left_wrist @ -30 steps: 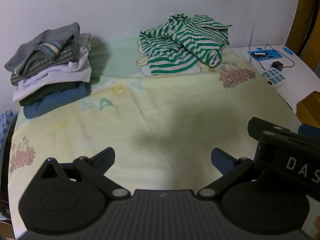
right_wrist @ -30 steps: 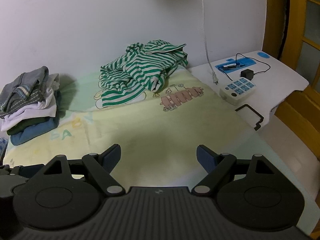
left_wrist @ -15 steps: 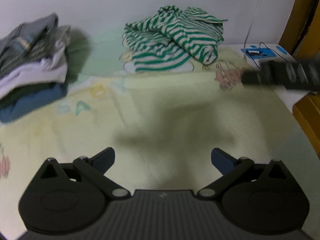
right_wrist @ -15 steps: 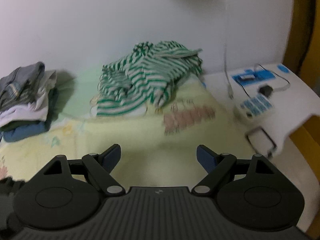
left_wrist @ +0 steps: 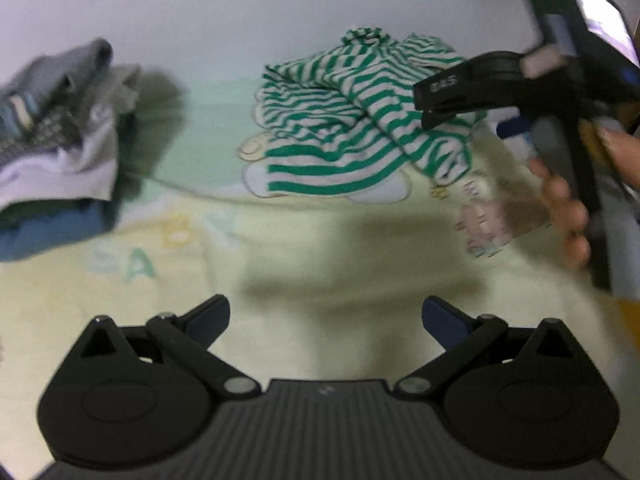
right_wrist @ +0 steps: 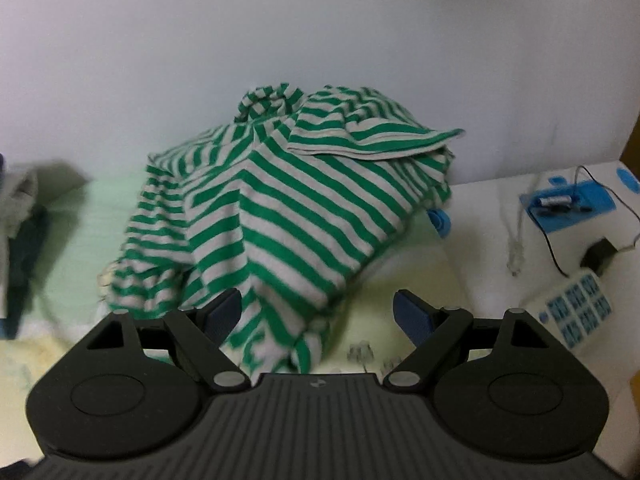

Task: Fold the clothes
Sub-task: 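Reach the right tool into the striped garment and close its fingers on the fabric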

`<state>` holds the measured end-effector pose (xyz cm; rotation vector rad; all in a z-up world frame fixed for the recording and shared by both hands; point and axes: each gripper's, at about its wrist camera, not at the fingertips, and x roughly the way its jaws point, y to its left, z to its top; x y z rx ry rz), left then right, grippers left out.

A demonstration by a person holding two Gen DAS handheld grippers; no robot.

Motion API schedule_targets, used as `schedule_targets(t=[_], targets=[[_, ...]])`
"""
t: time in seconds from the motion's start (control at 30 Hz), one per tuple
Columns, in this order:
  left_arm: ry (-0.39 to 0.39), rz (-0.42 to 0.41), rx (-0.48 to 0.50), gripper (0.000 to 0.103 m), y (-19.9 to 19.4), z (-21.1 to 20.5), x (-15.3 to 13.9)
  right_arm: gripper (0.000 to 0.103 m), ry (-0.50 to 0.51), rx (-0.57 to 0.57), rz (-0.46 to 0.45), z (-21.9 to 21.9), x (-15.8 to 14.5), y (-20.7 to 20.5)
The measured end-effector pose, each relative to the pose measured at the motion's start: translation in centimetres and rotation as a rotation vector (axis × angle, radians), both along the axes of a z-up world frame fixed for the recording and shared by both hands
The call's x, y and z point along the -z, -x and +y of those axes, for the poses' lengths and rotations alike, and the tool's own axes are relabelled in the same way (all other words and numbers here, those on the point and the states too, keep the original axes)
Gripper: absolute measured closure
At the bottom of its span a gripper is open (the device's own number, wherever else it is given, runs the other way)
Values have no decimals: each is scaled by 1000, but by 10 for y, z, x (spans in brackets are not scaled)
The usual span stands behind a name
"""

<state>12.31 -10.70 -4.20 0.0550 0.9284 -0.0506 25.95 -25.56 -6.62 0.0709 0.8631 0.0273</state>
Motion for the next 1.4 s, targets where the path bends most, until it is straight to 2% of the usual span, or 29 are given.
schedule_targets(t=[0.03, 0.1, 0.17, 0.3, 0.4, 0.43, 0.5, 0.6, 0.67, 0.73, 0.8, 0.83, 0.87, 0.93, 0.97, 1.0, 1.1, 1.17, 1.23, 1.27, 1.3, 1.33, 1.4], targets=[[-14, -1, -6, 1, 1, 1, 0, 31, 4, -19, 3, 2, 5, -6], [-37, 0, -19, 1, 3, 4, 0, 82, -4, -56, 22, 4, 13, -10], [-55, 2, -33, 1, 3, 7, 0, 86, -15, -69, -8, 3, 11, -5], [-106, -16, -51, 1, 1, 9, -3, 88, -19, -139, -114, 0, -16, 18], [-173, -47, -35, 1, -1, 7, -3, 89, -82, -187, -143, -20, -38, 40], [-189, -55, -24, 1, -1, 5, -3, 91, -112, -203, -153, -30, -45, 47], [-184, -61, 20, 1, 2, -4, -3, 103, -165, -240, -165, -42, -60, 67], [-178, -70, 87, 1, 6, -17, -2, 103, -220, -339, -219, -47, -87, 111], [-181, -77, 139, 1, 11, -29, 0, 103, -158, -363, -282, -45, -99, 135], [-186, -75, 188, 1, 16, -42, 4, 88, -77, -364, -326, -45, -103, 150], [-177, -64, 208, 1, 17, -52, 8, 38, -9, -295, -279, -51, -87, 132], [-170, -65, 211, 1, 17, -54, 7, 33, 17, -245, -252, -57, -76, 119], [-162, -67, 214, 1, 18, -56, 7, 34, 38, -208, -244, -62, -67, 107], [-154, -69, 218, 1, 18, -59, 7, 32, 109, -174, -277, -67, -54, 83], [-155, -70, 218, 1, 17, -59, 7, 27, 148, -171, -293, -66, -48, 70], [-163, -69, 217, 1, 15, -59, 8, 22, 159, -171, -286, -64, -41, 56], [-185, -67, 198, 1, 7, -54, 9, 21, 154, -168, -230, -57, -20, 11], [-181, -54, 171, 1, 1, -46, 8, 22, 125, -124, -186, -52, -6, -14], [-174, -42, 146, 1, -3, -37, 8, 28, 98, -104, -175, -50, 5, -27], [-171, -37, 134, 1, -4, -33, 9, 53, 84, -94, -169, -49, 10, -34], [-167, -31, 123, 1, -6, -29, 9, 93, 70, -85, -163, -48, 15, -40], [-164, -26, 112, 1, -7, -26, 9, 98, 74, -101, -182, -45, 13, -36], [-169, -27, 100, 1, -9, -21, 10, 98, 99, -162, -247, -38, 1, -16]])
